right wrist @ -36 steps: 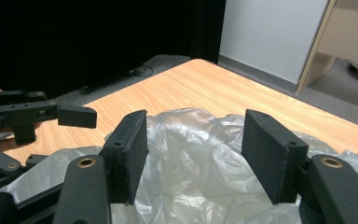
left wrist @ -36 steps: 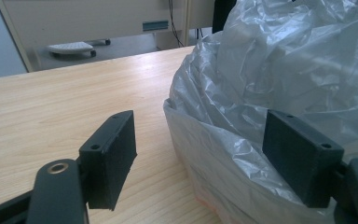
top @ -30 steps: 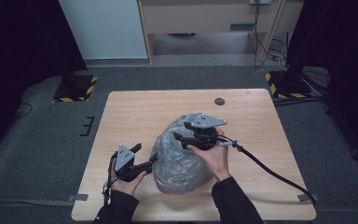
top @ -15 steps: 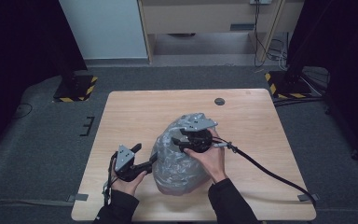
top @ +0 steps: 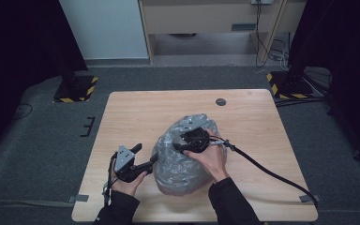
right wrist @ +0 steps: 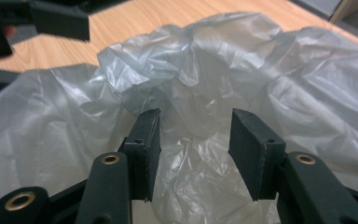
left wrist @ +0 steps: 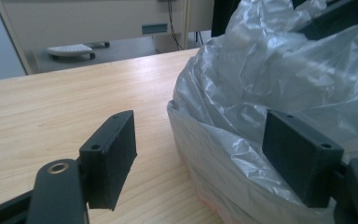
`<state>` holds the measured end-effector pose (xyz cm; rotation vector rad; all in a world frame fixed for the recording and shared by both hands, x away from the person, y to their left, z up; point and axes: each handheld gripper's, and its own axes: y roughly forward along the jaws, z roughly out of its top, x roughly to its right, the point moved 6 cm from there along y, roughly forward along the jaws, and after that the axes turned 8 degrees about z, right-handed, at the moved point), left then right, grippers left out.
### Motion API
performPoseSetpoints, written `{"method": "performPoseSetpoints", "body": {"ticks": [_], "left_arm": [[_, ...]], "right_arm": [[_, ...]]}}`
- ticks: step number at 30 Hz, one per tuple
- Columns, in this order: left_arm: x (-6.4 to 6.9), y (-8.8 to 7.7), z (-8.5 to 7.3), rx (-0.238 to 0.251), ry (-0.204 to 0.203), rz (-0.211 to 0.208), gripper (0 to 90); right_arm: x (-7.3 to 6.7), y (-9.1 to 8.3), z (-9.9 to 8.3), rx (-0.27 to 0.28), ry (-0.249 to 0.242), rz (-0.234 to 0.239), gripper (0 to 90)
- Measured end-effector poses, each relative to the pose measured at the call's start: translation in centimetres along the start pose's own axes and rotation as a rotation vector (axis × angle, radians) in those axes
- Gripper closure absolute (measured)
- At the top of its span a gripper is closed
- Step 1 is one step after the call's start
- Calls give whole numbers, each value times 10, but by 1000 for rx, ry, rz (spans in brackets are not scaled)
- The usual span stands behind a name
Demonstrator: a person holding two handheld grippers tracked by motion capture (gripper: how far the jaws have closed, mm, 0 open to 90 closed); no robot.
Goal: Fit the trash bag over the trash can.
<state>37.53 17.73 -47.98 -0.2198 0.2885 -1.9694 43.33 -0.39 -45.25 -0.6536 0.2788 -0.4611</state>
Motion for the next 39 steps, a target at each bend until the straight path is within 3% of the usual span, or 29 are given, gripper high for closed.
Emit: {"method": "performPoseSetpoints", "body": {"ticks": [2, 5, 9, 14, 25, 32, 34, 35, 36, 37, 38, 39], "left_arm": [[-3, -5, 7, 42, -14, 11, 255], [-6, -6, 9, 53, -21, 17, 255], [-6, -4, 6, 34, -14, 12, 253], [-1, -1, 2, 12, 4, -4, 251], [1, -1, 3, 23, 7, -15, 241], [3, 0, 2, 15, 14, -23, 241], [3, 0, 2, 10, 17, -22, 240], [3, 1, 1, 9, 15, -22, 240], [3, 1, 1, 9, 15, -22, 240], [3, 1, 1, 9, 15, -23, 240], [3, 1, 1, 8, 15, -23, 240], [3, 2, 1, 6, 17, -23, 240]], "right_arm": [[0, 2, -1, -29, -7, -11, 538], [0, 3, -2, -75, -7, -14, 539], [0, 6, -3, -119, 11, 4, 540], [1, 10, -7, -235, 16, -19, 532], [0, 18, -11, -411, 44, -24, 519], [0, 19, -11, -413, 62, -9, 505], [1, 17, -10, -380, 50, -15, 486], [0, 15, -7, -321, 29, -33, 461], [0, 15, -7, -321, 29, -33, 461], [0, 12, -4, -254, 7, -39, 438], [0, 12, -4, -254, 7, -39, 438], [-1, 9, -2, -209, 4, -45, 427]]}}
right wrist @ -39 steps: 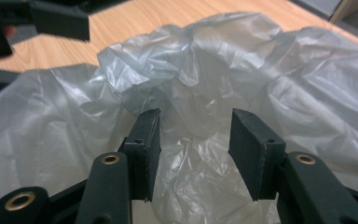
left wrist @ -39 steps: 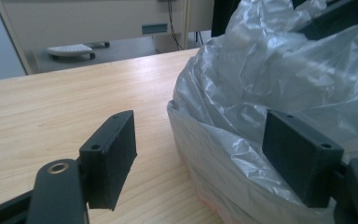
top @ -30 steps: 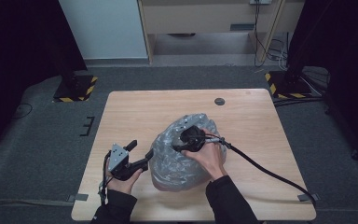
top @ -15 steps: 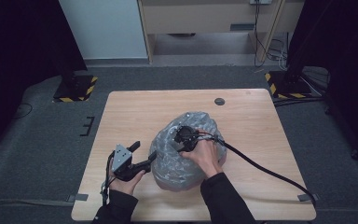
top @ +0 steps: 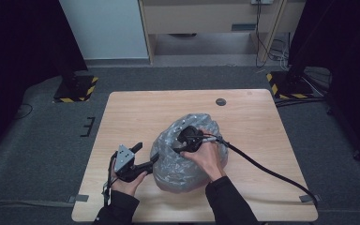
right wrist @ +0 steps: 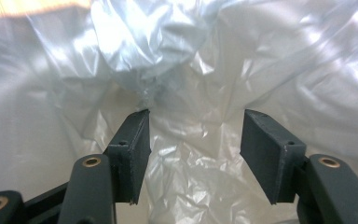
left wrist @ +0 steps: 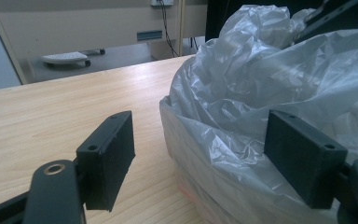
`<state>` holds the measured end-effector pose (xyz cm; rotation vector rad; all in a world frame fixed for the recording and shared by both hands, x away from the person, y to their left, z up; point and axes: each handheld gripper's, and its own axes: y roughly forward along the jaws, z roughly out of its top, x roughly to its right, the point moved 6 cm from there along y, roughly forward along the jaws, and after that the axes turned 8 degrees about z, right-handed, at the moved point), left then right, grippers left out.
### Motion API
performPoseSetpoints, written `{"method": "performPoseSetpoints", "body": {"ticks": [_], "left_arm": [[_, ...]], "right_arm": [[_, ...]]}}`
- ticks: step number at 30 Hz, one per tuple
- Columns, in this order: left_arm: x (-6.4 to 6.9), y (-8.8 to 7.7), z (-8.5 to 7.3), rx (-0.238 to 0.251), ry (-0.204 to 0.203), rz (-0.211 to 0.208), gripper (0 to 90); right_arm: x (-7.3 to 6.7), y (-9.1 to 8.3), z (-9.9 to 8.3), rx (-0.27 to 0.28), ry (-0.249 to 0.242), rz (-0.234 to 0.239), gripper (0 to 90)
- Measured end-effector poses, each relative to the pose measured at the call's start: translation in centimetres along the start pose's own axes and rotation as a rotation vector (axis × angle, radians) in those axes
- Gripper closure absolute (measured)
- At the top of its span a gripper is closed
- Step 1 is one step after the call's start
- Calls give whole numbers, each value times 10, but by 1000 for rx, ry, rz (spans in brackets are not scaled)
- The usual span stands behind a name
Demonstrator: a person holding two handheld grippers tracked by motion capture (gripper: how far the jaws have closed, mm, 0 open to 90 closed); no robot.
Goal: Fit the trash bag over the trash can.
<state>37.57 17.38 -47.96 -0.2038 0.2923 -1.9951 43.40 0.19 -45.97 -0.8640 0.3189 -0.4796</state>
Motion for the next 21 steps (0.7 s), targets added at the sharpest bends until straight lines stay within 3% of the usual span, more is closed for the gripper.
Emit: {"method": "performPoseSetpoints", "body": {"ticks": [1, 4, 7, 13, 14, 19, 20, 21], "left_arm": [[0, 0, 0, -2, 2, 1, 240], [1, 1, -1, -7, 1, 1, 240], [1, 2, -3, -18, 6, 0, 240], [1, 3, -3, -21, 7, 3, 241], [1, 2, -3, -18, 2, 3, 241], [-2, 0, -1, -7, -10, 5, 243], [-4, -1, 0, 2, -20, 10, 243], [-4, -1, 0, 2, -20, 10, 243]], "right_arm": [[0, 0, 0, 0, 0, 0, 427], [0, -10, 3, 101, -17, -21, 419], [0, -16, 4, 134, -15, -30, 408], [-1, -35, 9, 251, -10, -43, 387], [-2, -40, 12, 288, -15, -49, 384], [-1, -49, 16, 368, -20, -79, 373], [0, -52, 18, 419, -14, -96, 365], [0, -52, 18, 419, -14, -96, 365]]}}
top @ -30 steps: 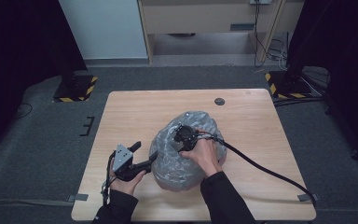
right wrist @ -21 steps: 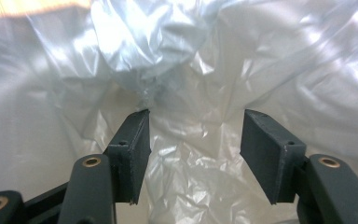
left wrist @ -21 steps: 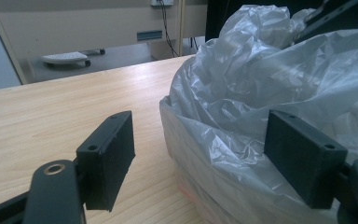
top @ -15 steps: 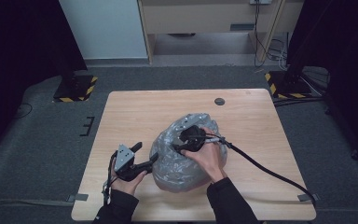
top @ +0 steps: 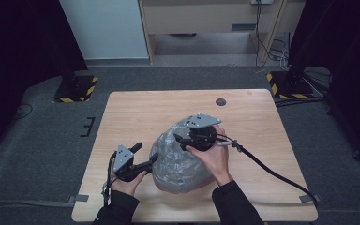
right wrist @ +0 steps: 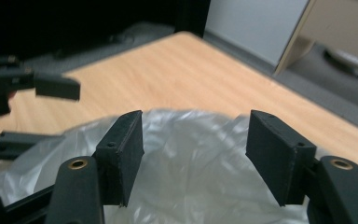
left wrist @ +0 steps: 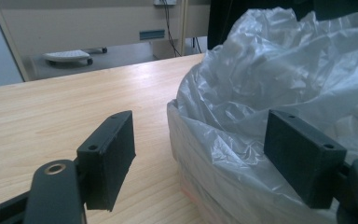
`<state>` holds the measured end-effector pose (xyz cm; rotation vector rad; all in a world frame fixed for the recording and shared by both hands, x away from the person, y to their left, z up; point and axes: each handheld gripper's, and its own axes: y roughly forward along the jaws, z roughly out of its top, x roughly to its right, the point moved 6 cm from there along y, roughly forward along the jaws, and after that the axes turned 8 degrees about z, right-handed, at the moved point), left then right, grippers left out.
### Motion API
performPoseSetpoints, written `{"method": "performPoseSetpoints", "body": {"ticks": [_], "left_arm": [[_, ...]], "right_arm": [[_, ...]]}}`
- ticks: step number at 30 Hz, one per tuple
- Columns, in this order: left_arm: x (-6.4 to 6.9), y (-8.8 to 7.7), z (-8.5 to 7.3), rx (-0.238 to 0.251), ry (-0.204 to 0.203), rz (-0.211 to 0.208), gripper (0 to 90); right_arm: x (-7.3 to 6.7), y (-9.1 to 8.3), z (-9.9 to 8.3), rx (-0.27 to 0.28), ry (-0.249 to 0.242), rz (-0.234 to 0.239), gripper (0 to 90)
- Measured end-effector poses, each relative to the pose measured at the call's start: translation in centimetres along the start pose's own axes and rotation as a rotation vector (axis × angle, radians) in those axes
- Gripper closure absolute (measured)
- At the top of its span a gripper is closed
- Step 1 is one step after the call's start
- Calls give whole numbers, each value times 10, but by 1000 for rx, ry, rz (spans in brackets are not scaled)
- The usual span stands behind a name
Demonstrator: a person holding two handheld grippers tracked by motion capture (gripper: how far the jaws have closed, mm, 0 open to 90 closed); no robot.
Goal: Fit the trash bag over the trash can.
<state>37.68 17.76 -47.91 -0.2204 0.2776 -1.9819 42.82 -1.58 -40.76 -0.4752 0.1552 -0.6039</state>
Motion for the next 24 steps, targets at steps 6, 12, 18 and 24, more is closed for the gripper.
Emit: {"method": "performPoseSetpoints", "body": {"ticks": [6, 12, 18, 24], "left_arm": [[-9, -4, 4, 18, -23, 20, 244], [-18, -9, 9, 44, -47, 37, 246], [-27, -13, 11, 54, -58, 57, 249], [-37, -15, 10, 54, -69, 82, 252]], "right_arm": [[9, -9, 5, 106, 24, -43, 342], [18, -21, 7, 173, 38, -90, 327], [29, -37, 6, 224, 62, -134, 314], [46, -57, -4, 253, 86, -184, 284]]}}
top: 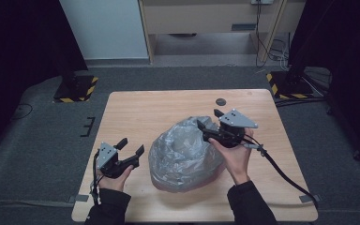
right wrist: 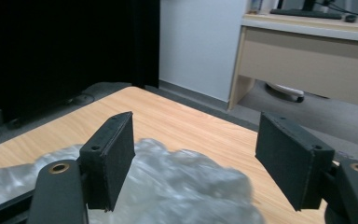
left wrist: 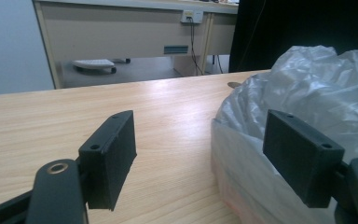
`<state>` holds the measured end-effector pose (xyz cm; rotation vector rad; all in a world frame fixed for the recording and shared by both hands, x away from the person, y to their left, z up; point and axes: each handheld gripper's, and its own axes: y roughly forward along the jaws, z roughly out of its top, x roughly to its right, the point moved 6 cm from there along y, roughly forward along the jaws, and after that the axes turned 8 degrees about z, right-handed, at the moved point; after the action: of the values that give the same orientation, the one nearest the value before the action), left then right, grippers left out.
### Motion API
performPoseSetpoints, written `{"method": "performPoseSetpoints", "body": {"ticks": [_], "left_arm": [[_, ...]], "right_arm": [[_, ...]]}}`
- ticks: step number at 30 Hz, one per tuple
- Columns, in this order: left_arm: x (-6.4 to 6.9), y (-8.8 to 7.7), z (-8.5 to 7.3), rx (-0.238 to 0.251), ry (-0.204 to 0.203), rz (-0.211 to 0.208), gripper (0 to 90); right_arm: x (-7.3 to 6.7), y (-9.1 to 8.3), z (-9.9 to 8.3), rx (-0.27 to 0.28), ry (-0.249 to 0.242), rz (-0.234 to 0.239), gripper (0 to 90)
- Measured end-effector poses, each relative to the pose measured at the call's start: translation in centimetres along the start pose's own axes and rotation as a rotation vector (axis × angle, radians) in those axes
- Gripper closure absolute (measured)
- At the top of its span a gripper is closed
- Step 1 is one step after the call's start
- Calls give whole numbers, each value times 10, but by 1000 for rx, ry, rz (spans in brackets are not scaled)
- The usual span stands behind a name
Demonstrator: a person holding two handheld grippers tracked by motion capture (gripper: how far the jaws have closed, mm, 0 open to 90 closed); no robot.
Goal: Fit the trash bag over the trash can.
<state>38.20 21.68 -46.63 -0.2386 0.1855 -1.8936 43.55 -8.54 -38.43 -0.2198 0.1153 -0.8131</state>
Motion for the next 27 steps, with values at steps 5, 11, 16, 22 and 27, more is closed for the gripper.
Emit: {"method": "performPoseSetpoints", "body": {"ticks": [5, 11, 16, 22, 27], "left_arm": [[-7, -2, -3, -7, 1, 18, 252], [-16, -5, -6, -16, 1, 40, 252], [-25, -8, -10, -34, 2, 52, 251], [-35, -11, -21, -78, 11, 63, 249], [-36, -10, -32, -138, 32, 51, 238]], "right_arm": [[20, -18, -10, 2, 10, -40, 263], [39, -33, -22, 17, 45, -73, 250], [46, -41, -32, 12, 61, -81, 233], [57, -51, -48, -7, 97, -80, 218], [64, -59, -69, -49, 115, -78, 215]]}}
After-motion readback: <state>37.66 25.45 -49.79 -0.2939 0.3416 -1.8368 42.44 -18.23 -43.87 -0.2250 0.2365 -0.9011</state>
